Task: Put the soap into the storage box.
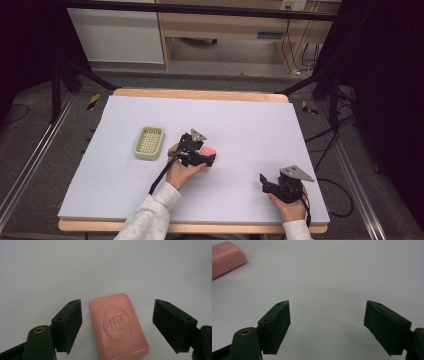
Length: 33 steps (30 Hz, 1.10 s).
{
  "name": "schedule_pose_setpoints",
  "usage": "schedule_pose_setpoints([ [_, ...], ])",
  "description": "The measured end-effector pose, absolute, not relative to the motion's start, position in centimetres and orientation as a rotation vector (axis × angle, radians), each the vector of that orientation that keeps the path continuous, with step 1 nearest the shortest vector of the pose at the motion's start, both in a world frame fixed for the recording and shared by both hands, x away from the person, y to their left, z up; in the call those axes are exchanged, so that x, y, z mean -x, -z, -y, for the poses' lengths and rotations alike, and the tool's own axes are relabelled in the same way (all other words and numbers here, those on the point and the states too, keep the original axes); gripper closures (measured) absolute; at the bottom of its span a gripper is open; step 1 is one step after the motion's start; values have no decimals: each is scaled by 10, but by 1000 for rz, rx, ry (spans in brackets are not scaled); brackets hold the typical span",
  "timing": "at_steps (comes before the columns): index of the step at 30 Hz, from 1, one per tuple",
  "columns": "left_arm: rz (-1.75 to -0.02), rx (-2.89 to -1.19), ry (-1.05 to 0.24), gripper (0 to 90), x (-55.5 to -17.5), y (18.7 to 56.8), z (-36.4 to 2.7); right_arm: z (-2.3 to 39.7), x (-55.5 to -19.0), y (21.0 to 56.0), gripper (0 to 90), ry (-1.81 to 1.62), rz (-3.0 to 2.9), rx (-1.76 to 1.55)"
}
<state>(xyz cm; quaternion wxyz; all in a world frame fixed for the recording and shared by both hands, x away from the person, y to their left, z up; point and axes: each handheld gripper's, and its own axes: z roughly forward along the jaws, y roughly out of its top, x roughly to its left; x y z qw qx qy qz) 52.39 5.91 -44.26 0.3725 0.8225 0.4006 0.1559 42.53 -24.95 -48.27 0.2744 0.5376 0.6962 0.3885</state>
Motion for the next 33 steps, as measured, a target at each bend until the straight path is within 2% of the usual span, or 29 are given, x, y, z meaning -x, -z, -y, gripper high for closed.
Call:
schedule_pose_setpoints([
  [23,-1079,-2181,-358,232,-534,465,-49,249,-426,484,226,-1044,-1890,-1434],
  [33,-1117,-2186,-325,289,-536,469,-47,249,-426,484,229,-1043,-1894,-1433],
])
